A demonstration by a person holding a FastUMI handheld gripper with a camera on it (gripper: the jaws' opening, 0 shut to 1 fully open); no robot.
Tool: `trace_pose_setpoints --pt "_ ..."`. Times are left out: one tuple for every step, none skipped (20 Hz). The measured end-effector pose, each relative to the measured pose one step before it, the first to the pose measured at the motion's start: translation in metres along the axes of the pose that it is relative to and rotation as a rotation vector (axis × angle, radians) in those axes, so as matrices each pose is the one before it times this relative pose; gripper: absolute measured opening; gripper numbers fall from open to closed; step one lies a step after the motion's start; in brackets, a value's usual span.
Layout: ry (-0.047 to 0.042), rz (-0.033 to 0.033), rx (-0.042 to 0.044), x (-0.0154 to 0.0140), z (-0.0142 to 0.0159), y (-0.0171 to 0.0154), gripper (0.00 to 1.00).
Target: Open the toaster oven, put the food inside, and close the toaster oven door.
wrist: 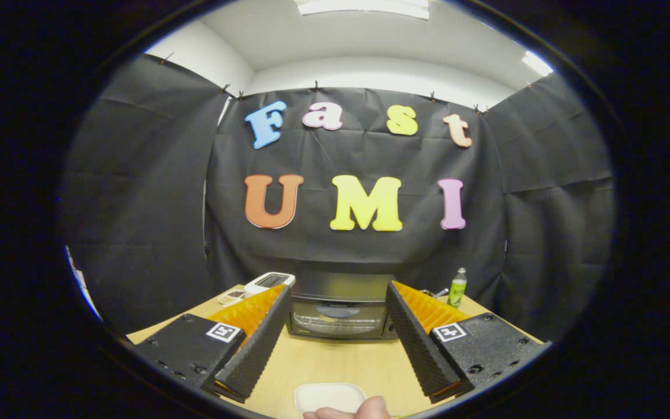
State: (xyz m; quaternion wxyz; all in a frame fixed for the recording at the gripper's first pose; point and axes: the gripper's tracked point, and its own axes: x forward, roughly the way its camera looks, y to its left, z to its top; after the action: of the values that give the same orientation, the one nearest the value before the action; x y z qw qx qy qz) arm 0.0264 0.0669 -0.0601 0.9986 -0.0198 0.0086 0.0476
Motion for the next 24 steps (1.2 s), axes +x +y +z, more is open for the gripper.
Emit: trace_pose_setpoints --pt "0.01434 -0.00442 0.00317 0.00134 -0.00277 0.00023 1.0" --pt "0.00698 0.00233 -0.00123 0.00096 -0.00196 0.00252 1.0" --pt "0.00044 0.00648 -0.00902 0.00169 0.00025 0.00233 1.0" --pt "-0.00582 -0.00131 -0.01028 0.00256 0.00237 0.00075 1.0" --pt "-0.00627 -0.00066 -0.00752 0.00118 0.00044 0.00107 1.0" --pt "-0.00223 0.00357 -0.0053 0.0025 -0.00095 0.00193 1.0" --pt "0.00013 0.00008 -0.00627 0.00189 -0.00084 0.00131 1.0" --pt "0.00776 -0.00841 -0.00278 0.00196 -0.00257 -0.00346 1.0" --pt "0.00849 -0.00374 0.00216 0.00153 -0.002 -0.00087 1.0" --pt "0.00192 0.00113 0.00853 0.00297 -0.00097 -0.00003 1.0" --pt "0.00487 0.0004 0.0049 0.00121 -0.00158 0.00029 1.0" --pt "0.00376 -0.00396 -0.00159 0.00198 -0.00247 -0.0024 1.0" --pt "0.00751 -0.00681 -0.00178 0.00201 -0.00177 -0.003 1.0" --pt "0.00263 -0.00059 0.00551 -0.00086 -0.00123 0.00039 1.0" --pt "0.0028 0.00432 0.00672 -0.00155 0.00042 0.00027 1.0" --pt "-0.00547 0.00247 0.00643 0.00092 0.00231 -0.00033 1.0" --pt "-0.0088 -0.00045 0.00392 -0.00117 0.00318 -0.0004 1.0" --pt "-0.00748 0.00167 -0.00125 -0.00152 0.00175 0.00059 1.0" --pt "-0.00729 -0.00139 -0.00087 -0.00104 0.00136 -0.0009 1.0" --pt "-0.00684 0.00025 0.00277 -0.00174 0.00194 0.00011 1.0" --pt "-0.00582 0.00067 0.00432 -0.00027 0.00138 -0.00041 1.0" --pt "-0.00059 -0.0003 0.00109 -0.0022 -0.00052 0.00014 1.0" --pt "0.00226 0.00044 0.00014 -0.00048 -0.00094 -0.00032 1.0" --pt "0.00811 -0.00033 0.00202 0.00105 -0.00357 -0.00258 1.0"
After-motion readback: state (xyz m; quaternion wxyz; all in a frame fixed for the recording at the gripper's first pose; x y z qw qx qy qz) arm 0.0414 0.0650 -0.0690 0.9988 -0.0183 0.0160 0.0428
